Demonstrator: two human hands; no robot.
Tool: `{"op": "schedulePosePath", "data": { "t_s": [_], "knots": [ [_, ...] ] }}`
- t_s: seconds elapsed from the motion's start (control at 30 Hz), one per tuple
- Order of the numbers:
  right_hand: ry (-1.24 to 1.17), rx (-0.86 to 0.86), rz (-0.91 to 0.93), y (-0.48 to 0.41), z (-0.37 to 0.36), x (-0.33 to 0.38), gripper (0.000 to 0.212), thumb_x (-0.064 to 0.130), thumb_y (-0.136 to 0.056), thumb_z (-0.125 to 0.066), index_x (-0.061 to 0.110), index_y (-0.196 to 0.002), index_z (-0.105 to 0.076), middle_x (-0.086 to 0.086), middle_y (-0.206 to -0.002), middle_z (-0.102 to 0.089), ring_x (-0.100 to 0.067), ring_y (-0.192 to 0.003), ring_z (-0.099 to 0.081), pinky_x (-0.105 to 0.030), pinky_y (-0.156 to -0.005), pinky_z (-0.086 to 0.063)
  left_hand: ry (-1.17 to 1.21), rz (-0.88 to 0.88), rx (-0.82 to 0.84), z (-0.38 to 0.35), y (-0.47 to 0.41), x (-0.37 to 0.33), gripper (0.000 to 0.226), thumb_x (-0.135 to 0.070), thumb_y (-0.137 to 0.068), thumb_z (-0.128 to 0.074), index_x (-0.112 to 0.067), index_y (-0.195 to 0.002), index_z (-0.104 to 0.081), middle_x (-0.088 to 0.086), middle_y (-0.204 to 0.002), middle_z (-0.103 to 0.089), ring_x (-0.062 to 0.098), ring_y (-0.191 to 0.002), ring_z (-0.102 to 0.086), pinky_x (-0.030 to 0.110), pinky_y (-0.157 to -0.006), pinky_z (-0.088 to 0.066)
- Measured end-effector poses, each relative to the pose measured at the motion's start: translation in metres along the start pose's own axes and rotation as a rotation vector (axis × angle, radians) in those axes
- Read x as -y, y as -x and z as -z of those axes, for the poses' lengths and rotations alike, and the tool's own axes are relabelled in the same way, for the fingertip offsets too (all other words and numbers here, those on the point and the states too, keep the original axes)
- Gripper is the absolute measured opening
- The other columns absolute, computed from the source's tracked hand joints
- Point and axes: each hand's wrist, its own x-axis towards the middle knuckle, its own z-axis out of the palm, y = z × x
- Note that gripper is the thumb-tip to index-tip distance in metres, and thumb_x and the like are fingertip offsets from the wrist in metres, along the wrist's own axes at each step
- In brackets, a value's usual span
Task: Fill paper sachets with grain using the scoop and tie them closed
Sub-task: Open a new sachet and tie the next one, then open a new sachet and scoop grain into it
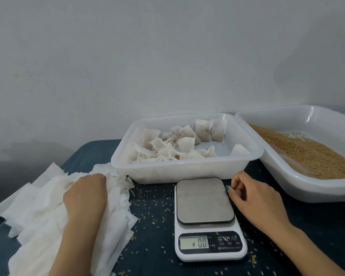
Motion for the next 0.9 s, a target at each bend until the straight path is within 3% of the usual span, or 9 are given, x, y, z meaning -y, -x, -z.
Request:
{"op": "schedulePosePath", "data": {
  "t_s": [0.17,0.3,0.43,0.57,0.63,0.73,0.9],
  "knots": [
    [0.000,-0.002,0.000,0.000,0.000,-0.001,0.024,0.043,-0.087,-0.066,0.040,-0.079,-0.044,0.020,-0.062,-0.055,0.005,-0.063,-0.055,-0.018,-0.047,-0.033,0.125,-0.031,-0.172,0.002,-0.001,0.000,0.030,-0.011,-0.097,-0.038,-0.013,-0.068,-0.047,0.005,-0.062,-0.048,0.021,-0.053,-0.038,0.026,-0.053,-0.027],
    [-0.002,-0.012,0.002,0.000,0.001,-0.002,0.024,0.044,-0.087,-0.065,0.041,-0.079,-0.042,0.020,-0.063,-0.055,0.005,-0.064,-0.055,-0.018,-0.046,-0.032,0.323,-0.089,-0.152,0.005,-0.003,0.001,0.033,-0.019,-0.103,-0.034,-0.006,-0.077,-0.051,0.010,-0.063,-0.054,0.029,-0.059,-0.047,0.032,-0.054,-0.033],
    [-0.003,-0.011,0.011,-0.001,0.001,-0.002,0.025,0.043,-0.087,-0.065,0.043,-0.079,-0.041,0.020,-0.063,-0.055,0.008,-0.070,-0.055,-0.017,-0.046,-0.030,0.654,-0.106,0.046,0.010,-0.003,-0.003,0.037,-0.025,-0.105,-0.035,-0.007,-0.076,-0.048,0.010,-0.067,-0.064,0.026,-0.061,-0.064,0.033,-0.058,-0.035],
    [-0.006,-0.013,0.014,-0.001,0.000,-0.002,0.025,0.043,-0.087,-0.065,0.042,-0.079,-0.042,0.020,-0.063,-0.055,0.005,-0.066,-0.056,-0.017,-0.046,-0.031,0.987,0.013,0.255,0.007,-0.001,-0.007,0.029,-0.028,-0.106,-0.042,-0.010,-0.087,-0.056,0.005,-0.070,-0.062,0.015,-0.052,-0.062,0.025,-0.052,-0.044],
    [0.000,-0.014,0.013,-0.001,0.000,-0.002,0.024,0.043,-0.087,-0.065,0.041,-0.079,-0.042,0.020,-0.063,-0.055,0.005,-0.064,-0.055,-0.017,-0.046,-0.031,1.185,0.080,0.367,0.006,0.000,-0.004,0.023,-0.024,-0.106,-0.043,-0.013,-0.096,-0.060,0.006,-0.076,-0.072,0.018,-0.064,-0.070,0.021,-0.054,-0.052],
    [0.009,-0.015,0.016,-0.001,0.000,-0.002,0.025,0.043,-0.087,-0.065,0.042,-0.079,-0.041,0.020,-0.063,-0.055,0.005,-0.060,-0.054,-0.017,-0.047,-0.031,1.466,0.089,0.556,0.008,0.002,0.000,0.022,-0.013,-0.105,-0.041,-0.008,-0.110,-0.061,0.007,-0.090,-0.077,0.022,-0.088,-0.075,0.026,-0.058,-0.059],
    [-0.020,-0.031,0.029,-0.001,0.000,-0.001,0.026,0.040,-0.087,-0.066,0.042,-0.079,-0.042,0.020,-0.063,-0.055,0.008,-0.073,-0.055,-0.018,-0.047,-0.031,1.619,0.044,0.812,0.009,0.011,-0.007,0.024,-0.009,-0.104,-0.044,-0.007,-0.119,-0.061,0.014,-0.104,-0.075,0.028,-0.097,-0.073,0.032,-0.058,-0.060]
  ]
}}
